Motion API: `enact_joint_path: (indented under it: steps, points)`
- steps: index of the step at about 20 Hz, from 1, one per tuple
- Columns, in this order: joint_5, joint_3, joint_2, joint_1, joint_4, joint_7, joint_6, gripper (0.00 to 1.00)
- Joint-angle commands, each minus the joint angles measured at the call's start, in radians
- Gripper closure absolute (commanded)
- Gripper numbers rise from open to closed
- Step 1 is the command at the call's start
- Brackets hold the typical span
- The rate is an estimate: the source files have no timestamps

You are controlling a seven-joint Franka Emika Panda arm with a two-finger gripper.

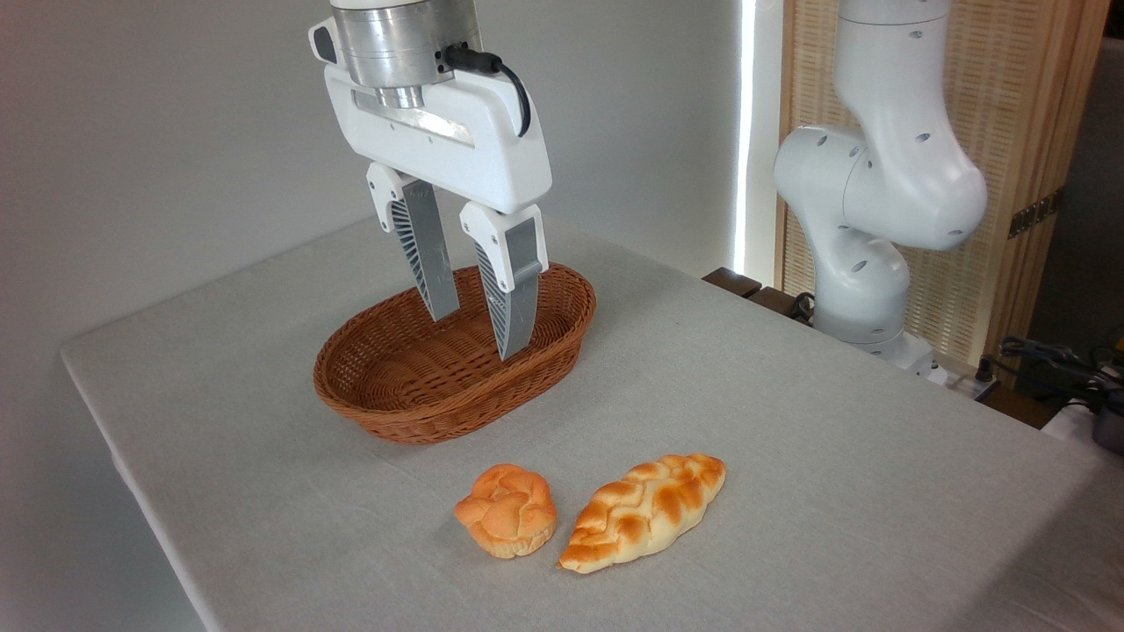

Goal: Put bread into the basket

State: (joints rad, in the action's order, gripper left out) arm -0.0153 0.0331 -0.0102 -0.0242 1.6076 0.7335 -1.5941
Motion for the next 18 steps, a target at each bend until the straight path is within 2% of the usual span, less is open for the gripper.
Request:
enact_joint_path:
  steps: [1, 18]
  points:
    - [-0.006, 0.014, -0.007, -0.010, 0.006, 0.011, 0.014, 0.00]
    - [-0.018, 0.013, 0.007, -0.010, 0.006, 0.007, 0.025, 0.00]
